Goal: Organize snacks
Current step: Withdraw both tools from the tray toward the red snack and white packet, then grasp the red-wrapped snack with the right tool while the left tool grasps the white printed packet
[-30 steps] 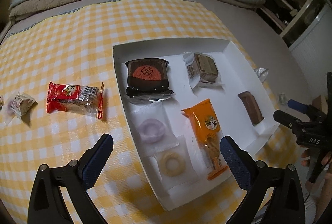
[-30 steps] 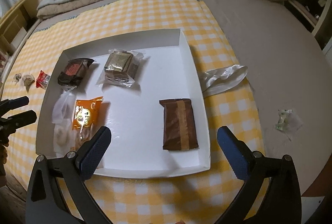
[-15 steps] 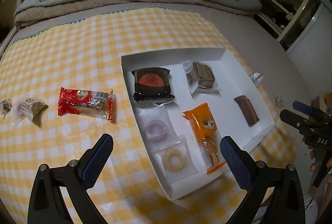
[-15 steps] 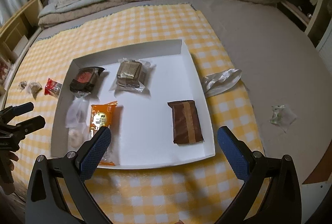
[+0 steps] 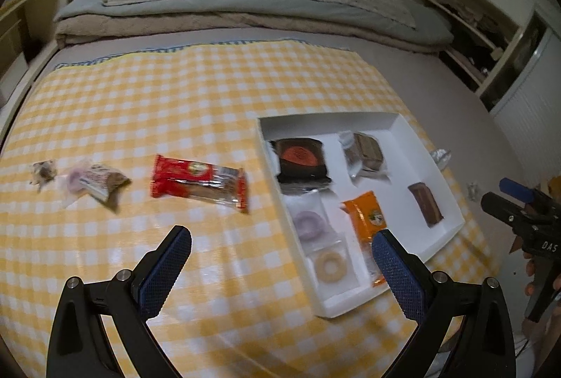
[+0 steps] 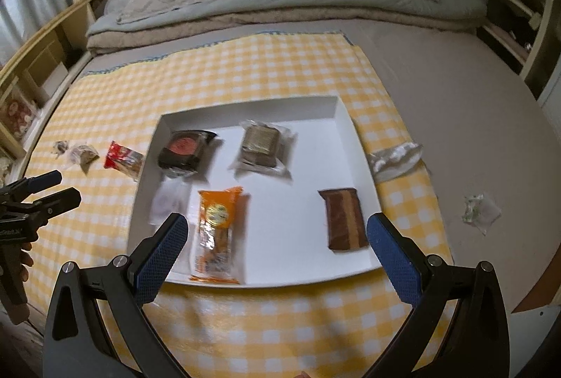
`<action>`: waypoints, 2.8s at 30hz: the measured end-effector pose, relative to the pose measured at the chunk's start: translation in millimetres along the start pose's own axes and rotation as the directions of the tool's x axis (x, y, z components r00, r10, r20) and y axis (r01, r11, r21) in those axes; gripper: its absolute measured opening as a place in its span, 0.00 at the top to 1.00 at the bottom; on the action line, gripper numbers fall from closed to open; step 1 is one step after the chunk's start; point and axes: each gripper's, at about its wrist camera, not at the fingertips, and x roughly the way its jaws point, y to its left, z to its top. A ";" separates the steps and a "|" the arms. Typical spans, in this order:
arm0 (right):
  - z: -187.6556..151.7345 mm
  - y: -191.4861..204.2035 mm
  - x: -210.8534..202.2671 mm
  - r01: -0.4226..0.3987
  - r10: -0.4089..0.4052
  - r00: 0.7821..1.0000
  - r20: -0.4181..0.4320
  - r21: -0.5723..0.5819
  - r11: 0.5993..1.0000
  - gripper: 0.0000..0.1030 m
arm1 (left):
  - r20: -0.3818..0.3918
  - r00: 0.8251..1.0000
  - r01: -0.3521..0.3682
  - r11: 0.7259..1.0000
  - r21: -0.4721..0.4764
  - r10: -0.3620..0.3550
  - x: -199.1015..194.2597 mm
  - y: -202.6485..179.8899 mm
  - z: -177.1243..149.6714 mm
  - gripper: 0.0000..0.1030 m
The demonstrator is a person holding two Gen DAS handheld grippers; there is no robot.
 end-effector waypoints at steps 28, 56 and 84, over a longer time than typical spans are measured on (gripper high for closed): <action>55.0 153.4 30.2 -0.242 0.255 0.962 0.095 -0.133 0.961 0.00 | 0.107 0.980 -0.156 0.981 -0.112 0.168 -101.2 124.8 -4.2 0.00; 96.5 260.5 205.7 -0.181 0.132 0.971 -0.200 -0.251 0.951 0.79 | -0.040 0.983 -0.185 0.975 -0.126 0.181 58.4 203.0 73.7 0.32; 62.2 213.0 199.5 -0.350 0.286 0.882 -0.375 -0.114 0.930 0.79 | -0.223 0.963 -0.156 0.988 0.009 0.154 145.0 225.4 68.3 0.52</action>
